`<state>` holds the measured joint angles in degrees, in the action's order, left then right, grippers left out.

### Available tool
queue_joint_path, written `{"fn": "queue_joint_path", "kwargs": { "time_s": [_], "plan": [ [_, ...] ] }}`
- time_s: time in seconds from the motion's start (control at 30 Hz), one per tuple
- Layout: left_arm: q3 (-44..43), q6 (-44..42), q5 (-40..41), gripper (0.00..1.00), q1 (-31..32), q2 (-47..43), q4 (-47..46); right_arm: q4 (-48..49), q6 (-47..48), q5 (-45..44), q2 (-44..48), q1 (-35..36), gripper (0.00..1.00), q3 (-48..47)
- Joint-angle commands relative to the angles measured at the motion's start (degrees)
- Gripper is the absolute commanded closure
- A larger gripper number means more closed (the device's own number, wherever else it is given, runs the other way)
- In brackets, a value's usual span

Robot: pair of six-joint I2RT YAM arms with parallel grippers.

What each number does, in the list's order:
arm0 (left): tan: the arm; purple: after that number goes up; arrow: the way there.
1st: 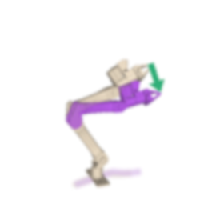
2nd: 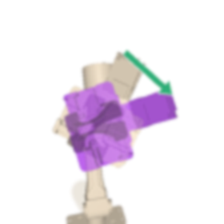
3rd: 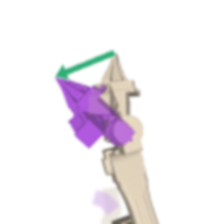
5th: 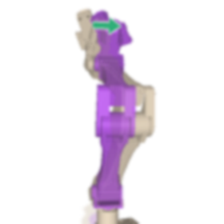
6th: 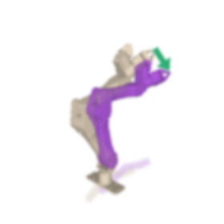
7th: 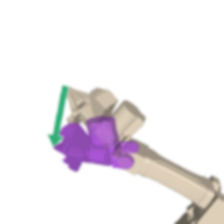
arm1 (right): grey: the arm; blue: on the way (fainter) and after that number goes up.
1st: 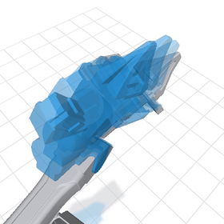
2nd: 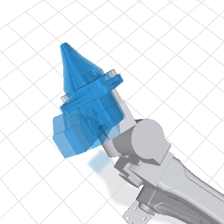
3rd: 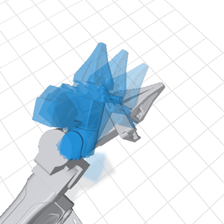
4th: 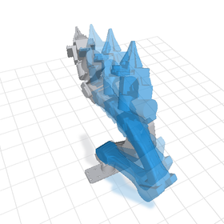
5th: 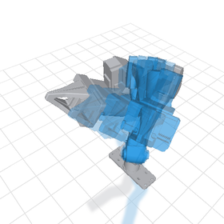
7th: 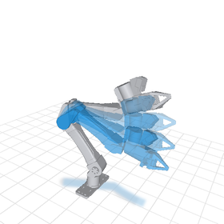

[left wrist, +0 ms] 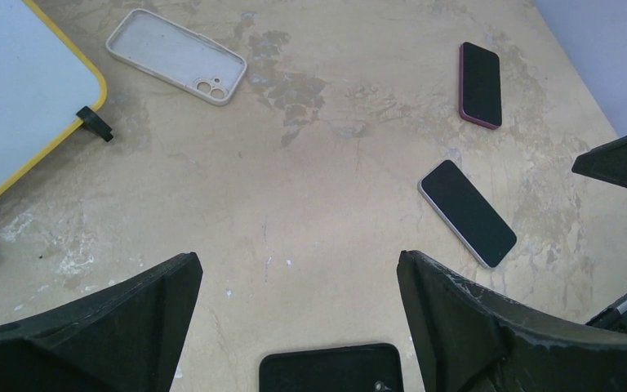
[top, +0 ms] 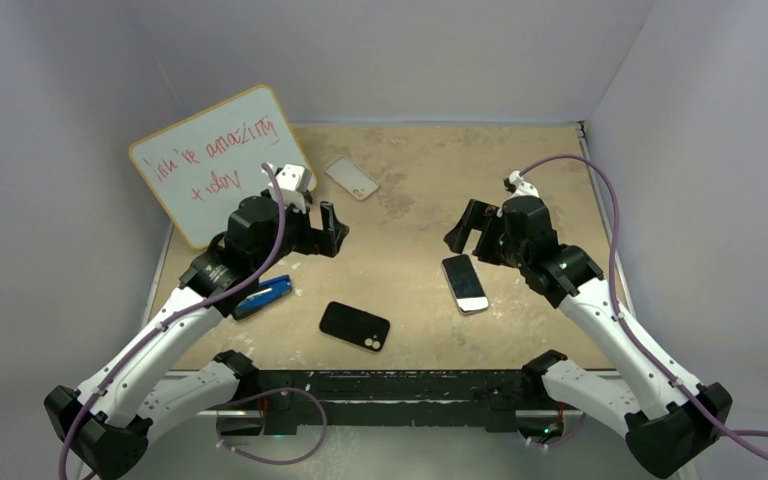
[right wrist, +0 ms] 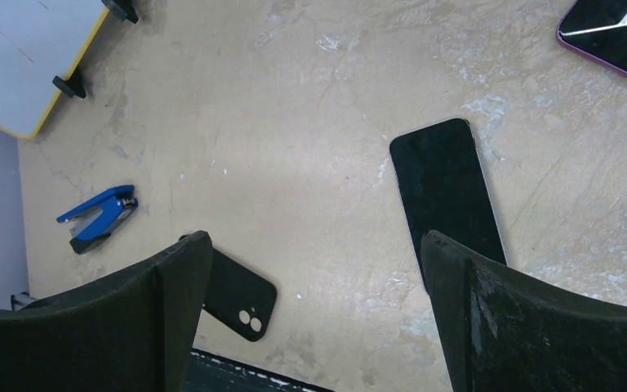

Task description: Put the phone into the phone case

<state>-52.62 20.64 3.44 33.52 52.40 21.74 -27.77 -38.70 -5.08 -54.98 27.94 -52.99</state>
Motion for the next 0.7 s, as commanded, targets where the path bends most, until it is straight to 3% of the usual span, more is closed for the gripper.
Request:
{"fn": "queue_joint_path", "kwargs": {
  "time_s": [0.0, 0.3, 0.47, 0.67],
  "plan": [
    [-0.2, 1.4, 1.1, 0.05, 0.1, -1.1, -0.2, -0.7, -1.0, -1.7, 1.7, -0.2, 0.01, 0.5],
    [-0.4, 3.2, 3.3, 0.05, 0.1, -0.7, 2.7, -1.2, -1.3, -1.8, 1.0, -0.1, 0.01, 0.9],
    [-0.3, 8.7, 6.9, 0.06, 0.1, 1.5, 9.7, -1.9, -1.6, -2.4, -0.3, -0.1, 0.01, 1.7],
    [1.8, 15.3, 4.5, 0.10, 0.1, 4.6, 16.4, -3.5, 0.5, -5.8, -3.2, -0.2, 0.01, 3.0]
  ]
}}
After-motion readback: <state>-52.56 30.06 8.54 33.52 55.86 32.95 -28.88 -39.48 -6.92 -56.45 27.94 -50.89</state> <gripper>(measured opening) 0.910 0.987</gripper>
